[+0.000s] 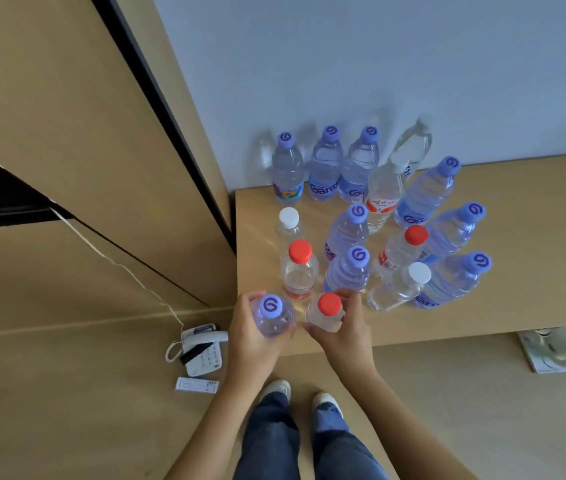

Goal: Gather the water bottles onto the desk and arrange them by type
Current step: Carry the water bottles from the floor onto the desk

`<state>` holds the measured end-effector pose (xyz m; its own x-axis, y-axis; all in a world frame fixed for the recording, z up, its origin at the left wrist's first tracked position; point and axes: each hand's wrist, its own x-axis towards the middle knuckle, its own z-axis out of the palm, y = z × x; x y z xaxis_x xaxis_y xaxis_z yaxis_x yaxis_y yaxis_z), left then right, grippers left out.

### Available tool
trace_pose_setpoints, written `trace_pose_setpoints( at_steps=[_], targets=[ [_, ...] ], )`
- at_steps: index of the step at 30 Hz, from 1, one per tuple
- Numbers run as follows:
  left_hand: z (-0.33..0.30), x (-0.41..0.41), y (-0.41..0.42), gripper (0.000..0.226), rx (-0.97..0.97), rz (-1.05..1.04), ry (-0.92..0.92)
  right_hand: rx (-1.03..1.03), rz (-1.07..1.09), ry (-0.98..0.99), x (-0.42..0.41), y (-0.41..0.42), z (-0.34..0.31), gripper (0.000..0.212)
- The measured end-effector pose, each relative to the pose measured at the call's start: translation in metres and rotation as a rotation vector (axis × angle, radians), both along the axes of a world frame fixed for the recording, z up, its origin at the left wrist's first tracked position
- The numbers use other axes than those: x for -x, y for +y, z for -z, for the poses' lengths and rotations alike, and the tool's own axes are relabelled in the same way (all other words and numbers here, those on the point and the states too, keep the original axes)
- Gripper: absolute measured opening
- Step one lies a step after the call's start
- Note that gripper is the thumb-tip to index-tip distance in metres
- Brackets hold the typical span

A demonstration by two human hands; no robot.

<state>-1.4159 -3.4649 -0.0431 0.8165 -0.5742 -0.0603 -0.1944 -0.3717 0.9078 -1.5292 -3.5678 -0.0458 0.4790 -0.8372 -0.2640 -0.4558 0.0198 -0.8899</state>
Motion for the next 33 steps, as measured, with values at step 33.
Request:
trace_pose_setpoints(
  at_steps=[33],
  targets=[
    [-0.101,0.029,0.327,0.068,0.295,-0.807,0.151,0.006,-0.933,-0.336,-0.097,0.235,-0.135,0.065]
  ],
)
